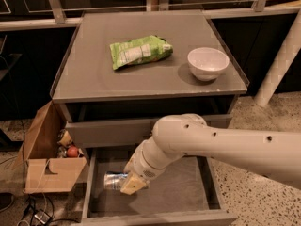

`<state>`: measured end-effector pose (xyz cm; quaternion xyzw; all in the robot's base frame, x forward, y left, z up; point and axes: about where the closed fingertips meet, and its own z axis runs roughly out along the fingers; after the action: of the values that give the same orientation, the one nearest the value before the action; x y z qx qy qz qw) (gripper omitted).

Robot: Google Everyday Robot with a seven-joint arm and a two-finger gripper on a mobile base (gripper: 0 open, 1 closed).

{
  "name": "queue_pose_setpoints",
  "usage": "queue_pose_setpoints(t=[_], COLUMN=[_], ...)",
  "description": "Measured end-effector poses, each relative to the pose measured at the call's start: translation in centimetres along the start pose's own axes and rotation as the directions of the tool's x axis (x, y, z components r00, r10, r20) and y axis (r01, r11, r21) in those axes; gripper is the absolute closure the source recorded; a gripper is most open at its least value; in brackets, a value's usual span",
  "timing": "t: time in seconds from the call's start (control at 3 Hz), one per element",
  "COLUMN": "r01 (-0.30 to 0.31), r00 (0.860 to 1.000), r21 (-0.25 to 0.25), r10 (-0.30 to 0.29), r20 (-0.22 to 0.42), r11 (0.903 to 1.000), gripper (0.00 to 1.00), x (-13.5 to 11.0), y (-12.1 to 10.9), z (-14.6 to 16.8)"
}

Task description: Pick redbull can from middle drawer and place on counter

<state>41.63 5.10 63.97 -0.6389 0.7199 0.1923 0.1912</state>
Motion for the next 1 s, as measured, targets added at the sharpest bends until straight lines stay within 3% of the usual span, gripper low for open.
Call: queue_pose_setpoints(t=[1.0], r01=[0.114], r00=[0.988], r21=[0.035], r10=[-0.117], r20=[0.101], r11=[0.9929], gripper=[1.00], x=[-5.6], y=[-4.5], z=[-6.0])
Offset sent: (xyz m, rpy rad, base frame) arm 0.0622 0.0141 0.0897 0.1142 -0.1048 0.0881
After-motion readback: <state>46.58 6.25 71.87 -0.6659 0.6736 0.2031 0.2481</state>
